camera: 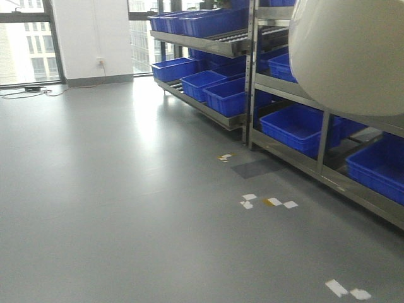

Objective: Move white bin to right shelf second layer
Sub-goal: 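Drive the base along the racks toward the windows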

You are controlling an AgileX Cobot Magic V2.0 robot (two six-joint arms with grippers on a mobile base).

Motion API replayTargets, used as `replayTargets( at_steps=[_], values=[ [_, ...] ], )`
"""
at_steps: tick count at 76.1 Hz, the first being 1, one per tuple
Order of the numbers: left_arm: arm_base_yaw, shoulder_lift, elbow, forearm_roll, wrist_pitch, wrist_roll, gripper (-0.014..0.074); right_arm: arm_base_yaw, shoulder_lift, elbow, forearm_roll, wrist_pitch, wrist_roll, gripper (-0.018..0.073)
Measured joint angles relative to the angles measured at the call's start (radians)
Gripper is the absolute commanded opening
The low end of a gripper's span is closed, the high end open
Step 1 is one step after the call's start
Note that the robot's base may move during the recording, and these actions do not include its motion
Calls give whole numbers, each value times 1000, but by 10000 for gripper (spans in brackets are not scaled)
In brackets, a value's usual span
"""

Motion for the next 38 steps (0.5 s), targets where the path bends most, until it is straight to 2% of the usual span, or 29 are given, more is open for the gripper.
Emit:
replayTargets(
  at_steps=[38],
  values=[
    [0,0,0,0,0,0,85,0,0,0,0,0,0,55]
  ],
)
